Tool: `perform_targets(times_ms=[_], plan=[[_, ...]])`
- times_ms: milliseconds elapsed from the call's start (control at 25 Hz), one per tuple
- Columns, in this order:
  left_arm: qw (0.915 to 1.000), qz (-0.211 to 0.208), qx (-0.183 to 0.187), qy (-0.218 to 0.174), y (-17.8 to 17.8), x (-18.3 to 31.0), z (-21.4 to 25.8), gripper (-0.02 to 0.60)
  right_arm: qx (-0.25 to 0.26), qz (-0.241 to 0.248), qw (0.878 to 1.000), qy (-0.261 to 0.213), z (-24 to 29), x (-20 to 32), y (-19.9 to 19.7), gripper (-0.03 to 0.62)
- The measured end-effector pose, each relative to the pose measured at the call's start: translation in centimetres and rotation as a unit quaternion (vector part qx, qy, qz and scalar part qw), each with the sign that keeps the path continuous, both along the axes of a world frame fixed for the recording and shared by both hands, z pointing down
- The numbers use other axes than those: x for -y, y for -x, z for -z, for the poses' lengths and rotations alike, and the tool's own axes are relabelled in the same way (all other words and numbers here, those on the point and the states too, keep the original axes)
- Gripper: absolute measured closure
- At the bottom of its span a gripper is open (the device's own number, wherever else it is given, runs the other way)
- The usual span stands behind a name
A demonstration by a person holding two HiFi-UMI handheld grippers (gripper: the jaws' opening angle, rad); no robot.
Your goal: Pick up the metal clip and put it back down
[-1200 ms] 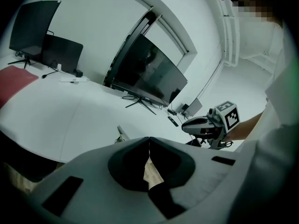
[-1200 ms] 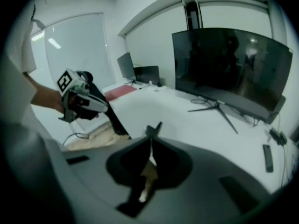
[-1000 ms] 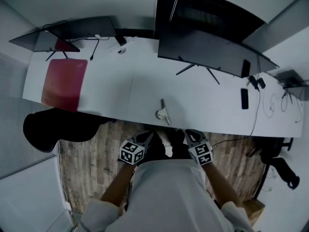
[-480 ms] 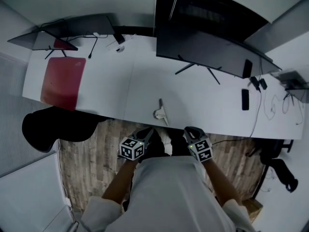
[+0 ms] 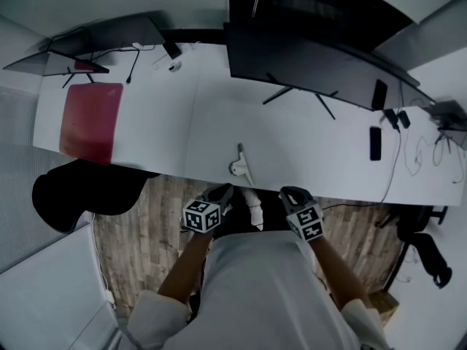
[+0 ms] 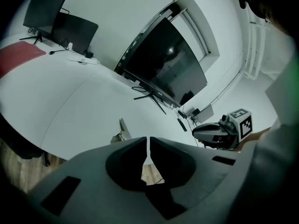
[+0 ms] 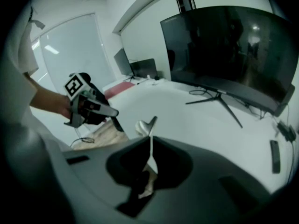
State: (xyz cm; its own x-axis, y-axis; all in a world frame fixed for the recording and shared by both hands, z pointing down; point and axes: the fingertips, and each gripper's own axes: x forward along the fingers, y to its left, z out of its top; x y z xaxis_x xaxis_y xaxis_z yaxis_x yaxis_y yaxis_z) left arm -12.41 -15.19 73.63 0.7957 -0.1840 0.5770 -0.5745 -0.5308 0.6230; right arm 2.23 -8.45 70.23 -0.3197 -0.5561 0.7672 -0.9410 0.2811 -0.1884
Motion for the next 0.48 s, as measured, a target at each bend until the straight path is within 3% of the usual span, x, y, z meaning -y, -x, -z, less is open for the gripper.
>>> perform_targets(times_ms=[160,480], plan=[[0.9996,0.015,0.008,0.021,-0.2,0.6,-1.4,0.501,0.007,0.001,1.0,0.006,-0.4,0.2,-0.2,0.559],[0.9973,0.038,0.015,0.061,-0.8,1.3,-3.7,0.483,0.009,-0.001,1.0,0.008,-0.9,0.8,-1.1,0.559]])
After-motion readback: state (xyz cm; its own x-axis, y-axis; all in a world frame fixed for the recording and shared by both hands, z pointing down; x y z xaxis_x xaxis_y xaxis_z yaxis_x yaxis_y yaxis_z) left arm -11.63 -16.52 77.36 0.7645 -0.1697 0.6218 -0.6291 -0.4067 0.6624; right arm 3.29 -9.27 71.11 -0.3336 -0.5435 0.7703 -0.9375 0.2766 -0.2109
